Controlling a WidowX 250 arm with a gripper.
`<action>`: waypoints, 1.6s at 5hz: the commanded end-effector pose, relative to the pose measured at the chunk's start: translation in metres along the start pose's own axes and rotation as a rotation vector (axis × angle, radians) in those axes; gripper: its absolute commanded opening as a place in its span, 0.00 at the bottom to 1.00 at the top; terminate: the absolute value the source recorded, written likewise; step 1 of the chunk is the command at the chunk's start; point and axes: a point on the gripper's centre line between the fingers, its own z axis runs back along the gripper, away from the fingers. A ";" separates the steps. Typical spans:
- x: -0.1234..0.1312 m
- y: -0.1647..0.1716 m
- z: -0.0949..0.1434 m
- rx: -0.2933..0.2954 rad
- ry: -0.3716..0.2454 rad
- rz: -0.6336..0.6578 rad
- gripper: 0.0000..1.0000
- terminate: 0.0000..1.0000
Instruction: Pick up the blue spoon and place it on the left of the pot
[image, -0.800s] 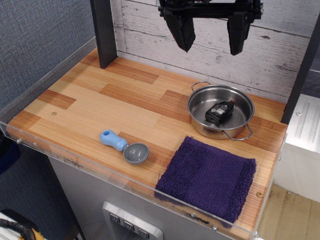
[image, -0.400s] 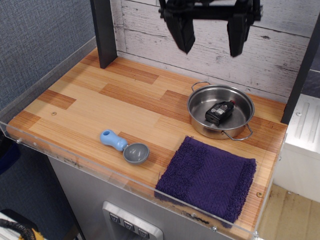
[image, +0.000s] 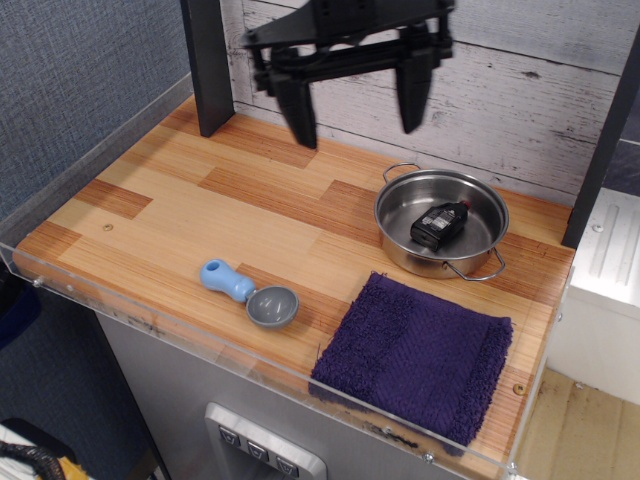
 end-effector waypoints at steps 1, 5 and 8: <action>-0.013 0.040 0.008 0.120 -0.097 0.456 1.00 0.00; -0.036 0.088 -0.037 0.150 -0.140 0.775 1.00 0.00; -0.011 0.108 -0.066 0.041 -0.114 0.870 1.00 0.00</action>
